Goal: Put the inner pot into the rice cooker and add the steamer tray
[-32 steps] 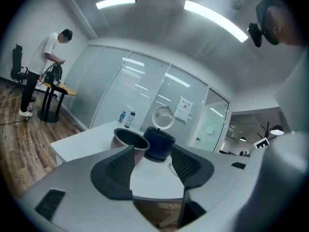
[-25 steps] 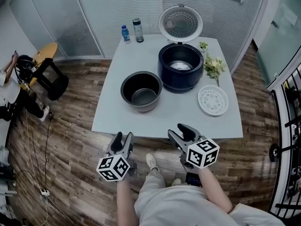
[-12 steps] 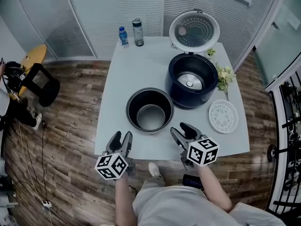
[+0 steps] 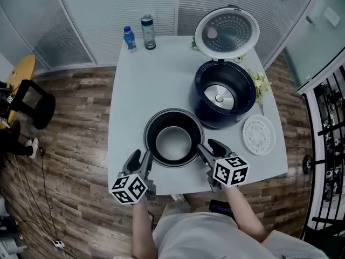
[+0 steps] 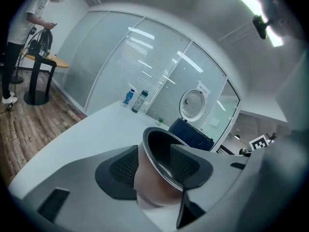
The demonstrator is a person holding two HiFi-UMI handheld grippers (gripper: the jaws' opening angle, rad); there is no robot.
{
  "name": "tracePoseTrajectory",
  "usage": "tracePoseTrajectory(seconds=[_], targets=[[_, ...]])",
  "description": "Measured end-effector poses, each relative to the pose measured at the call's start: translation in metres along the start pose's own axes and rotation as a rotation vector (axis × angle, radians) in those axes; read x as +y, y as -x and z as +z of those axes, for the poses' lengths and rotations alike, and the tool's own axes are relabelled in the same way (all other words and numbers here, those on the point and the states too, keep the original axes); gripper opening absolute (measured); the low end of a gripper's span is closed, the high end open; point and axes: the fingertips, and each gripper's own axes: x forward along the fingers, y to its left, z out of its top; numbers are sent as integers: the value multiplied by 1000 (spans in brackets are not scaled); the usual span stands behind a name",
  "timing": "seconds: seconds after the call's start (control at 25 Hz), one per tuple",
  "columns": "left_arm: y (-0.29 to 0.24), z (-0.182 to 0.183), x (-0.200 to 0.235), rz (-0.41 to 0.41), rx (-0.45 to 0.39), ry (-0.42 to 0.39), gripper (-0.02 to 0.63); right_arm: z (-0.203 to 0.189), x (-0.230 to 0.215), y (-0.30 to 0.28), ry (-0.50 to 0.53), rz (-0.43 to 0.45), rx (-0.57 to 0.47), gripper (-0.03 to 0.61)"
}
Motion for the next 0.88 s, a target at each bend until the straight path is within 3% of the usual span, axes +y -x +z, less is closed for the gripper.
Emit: tracePoseTrajectory(seconds=[0.44,0.68,0.88], targets=[[-32,-4,11,-38,48,13,176,-18,-10,-31,1,-76,53,205],[-42,-4,11,-54,58,15,105,-17,-10,-36,12,-101,58,162],[-43,-6,8,-27,57,0,98,-19,-13,-34,32,-104,75,160]])
